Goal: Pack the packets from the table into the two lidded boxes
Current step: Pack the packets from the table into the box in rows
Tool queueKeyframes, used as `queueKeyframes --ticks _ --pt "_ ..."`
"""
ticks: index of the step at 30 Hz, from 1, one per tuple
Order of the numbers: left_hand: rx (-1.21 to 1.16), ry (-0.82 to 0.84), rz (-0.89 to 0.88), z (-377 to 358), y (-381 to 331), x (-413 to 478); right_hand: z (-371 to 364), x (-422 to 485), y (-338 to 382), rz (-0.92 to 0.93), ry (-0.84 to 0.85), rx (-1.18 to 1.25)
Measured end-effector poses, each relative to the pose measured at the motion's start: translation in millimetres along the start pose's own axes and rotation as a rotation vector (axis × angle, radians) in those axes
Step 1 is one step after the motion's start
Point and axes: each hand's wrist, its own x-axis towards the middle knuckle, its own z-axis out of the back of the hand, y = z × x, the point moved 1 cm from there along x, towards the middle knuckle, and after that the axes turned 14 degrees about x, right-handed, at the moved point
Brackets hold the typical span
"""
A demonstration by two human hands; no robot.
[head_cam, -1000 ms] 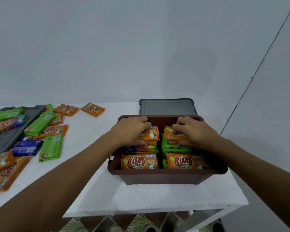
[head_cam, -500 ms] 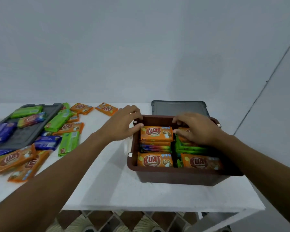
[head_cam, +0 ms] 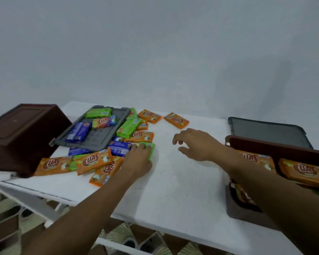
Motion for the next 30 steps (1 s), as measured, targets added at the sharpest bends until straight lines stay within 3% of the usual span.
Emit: queueKeyframes --ticks 3,6,10,15,17,19,21,23,26,30 --pt "-0.264 -0.102 -0.094 2.7 9.7 -4.8 -32.7 31.8 15.2 -0.026 0.111 -0.104" --pt "-0.635 -0.142 -0.072 2.1 31.8 1.2 -47.4 43.8 14.6 -0.049 0.183 -0.050" --pt "-1.078 0.027 -0.039 0.7 55.8 15.3 -51.0 55.9 14.7 -0.069 0.053 0.340" --pt "-1.236 0.075 -0.125 10.6 65.1 32.1 -50.5 58.4 24.5 -0.308 0.003 0.704" --pt "-1.071 -0.082 -0.109 12.6 77.4 47.7 -45.8 54.4 24.7 -0.378 0.004 0.726" --pt "-0.648 -0.226 -0.015 9.8 94.1 64.9 -40.4 48.0 23.5 -0.429 -0.003 0.684" --pt "-0.271 -0.213 0.032 3.1 107.5 78.4 -36.9 42.3 20.7 -0.486 -0.033 0.674" --pt "-0.052 -0.115 -0.001 -6.0 109.0 87.2 -33.3 37.3 18.0 -0.537 -0.070 0.699" --pt "0.061 -0.021 -0.018 -14.4 92.2 82.3 -29.2 29.0 16.3 -0.592 -0.100 0.781" --pt "0.000 -0.144 -0.097 3.6 76.4 75.1 -22.7 16.3 16.1 -0.634 -0.122 0.891"
